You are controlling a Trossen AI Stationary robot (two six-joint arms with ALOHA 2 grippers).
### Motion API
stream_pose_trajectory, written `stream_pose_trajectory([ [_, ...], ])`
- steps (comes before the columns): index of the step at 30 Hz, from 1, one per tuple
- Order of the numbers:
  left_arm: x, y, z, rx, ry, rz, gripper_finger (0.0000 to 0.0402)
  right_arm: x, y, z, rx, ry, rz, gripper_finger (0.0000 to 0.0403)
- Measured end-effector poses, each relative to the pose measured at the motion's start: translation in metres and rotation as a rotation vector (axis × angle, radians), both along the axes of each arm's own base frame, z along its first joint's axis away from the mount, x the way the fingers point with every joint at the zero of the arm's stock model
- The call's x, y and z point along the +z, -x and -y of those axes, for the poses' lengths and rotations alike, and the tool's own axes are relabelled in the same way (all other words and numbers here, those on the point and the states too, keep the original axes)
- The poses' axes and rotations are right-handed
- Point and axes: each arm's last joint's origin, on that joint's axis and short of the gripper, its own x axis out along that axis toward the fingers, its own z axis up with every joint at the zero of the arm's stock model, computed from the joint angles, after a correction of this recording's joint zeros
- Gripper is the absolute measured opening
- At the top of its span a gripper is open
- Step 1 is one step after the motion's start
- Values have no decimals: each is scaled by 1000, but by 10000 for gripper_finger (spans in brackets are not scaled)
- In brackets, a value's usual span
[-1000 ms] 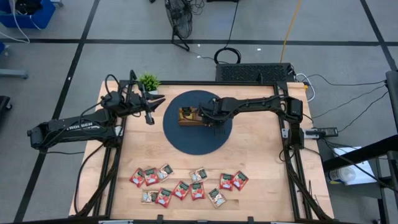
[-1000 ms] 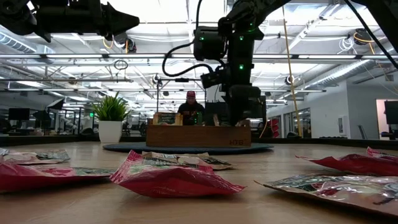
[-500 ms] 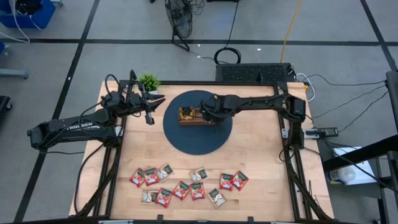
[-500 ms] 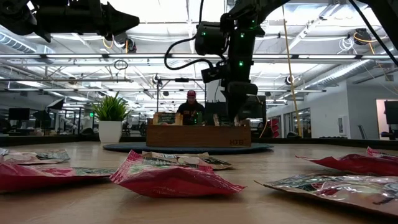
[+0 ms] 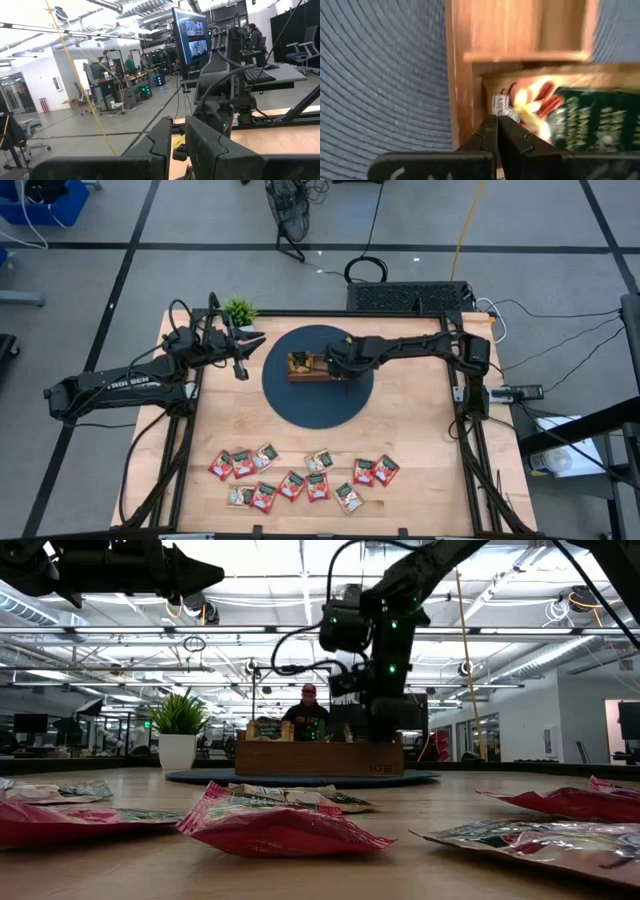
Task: Pick & Place Tea
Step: Put the brown tea bag into the right section of the wooden organizer
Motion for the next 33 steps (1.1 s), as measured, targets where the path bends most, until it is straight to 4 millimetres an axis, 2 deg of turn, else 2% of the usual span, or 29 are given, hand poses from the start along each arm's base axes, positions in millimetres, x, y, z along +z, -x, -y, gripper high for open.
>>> stream_pose_trajectory([
  [7,0,0,-1,24,4,2,62,-10,5,-3,5,-41,3,0],
  [13,0,0,-1,25,7,0,62,-18,5,-9,-62,70,17,0],
  [22,-1,0,-1,25,11,-4,62,-16,1,-26,-71,167,33,0],
  [29,-1,0,-1,24,14,-4,62,-15,-1,-28,-68,168,48,0],
  [33,-1,0,-1,24,15,-3,62,-8,1,-28,-70,170,67,0],
])
